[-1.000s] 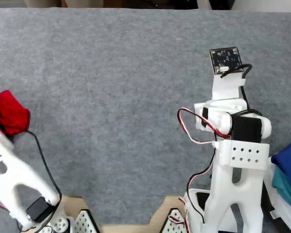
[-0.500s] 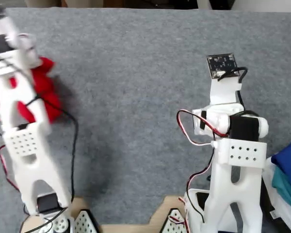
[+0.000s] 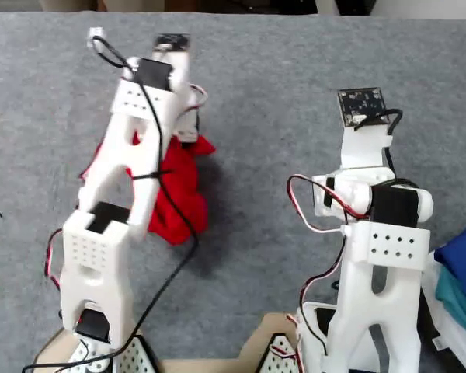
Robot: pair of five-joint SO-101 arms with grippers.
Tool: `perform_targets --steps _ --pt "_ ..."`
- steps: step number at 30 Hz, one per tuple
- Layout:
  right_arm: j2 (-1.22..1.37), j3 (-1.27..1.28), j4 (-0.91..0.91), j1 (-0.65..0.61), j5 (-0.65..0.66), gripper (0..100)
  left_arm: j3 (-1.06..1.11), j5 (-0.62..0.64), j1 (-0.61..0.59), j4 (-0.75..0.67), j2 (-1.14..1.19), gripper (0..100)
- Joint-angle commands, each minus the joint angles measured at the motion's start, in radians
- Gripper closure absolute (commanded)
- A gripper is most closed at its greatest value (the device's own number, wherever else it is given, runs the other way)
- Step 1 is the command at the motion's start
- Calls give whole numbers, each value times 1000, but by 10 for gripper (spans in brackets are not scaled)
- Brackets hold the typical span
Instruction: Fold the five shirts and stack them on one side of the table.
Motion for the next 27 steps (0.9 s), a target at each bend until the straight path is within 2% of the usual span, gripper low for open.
perform_targets --steps 1,6,10,16,20,25,27 --pt "-21 -44 -9 -28 -2 693 -17 92 -143 9 -116 753" --pt "-2 -44 -37 -219 -21 670 72 44 -341 9 -176 754" --pt "127 -48 -127 -380 -83 670 172 52 -459 -2 -163 754" --pt "466 -124 -290 -576 -138 670 379 54 -526 -224 -12 754" --pt "723 -289 -302 -630 -137 670 434 55 -539 -298 81 784" --pt "1026 -473 -295 -627 -140 712 436 44 -589 -296 113 984" --pt "1118 -527 -262 -633 -137 761 445 12 -640 -296 107 969"
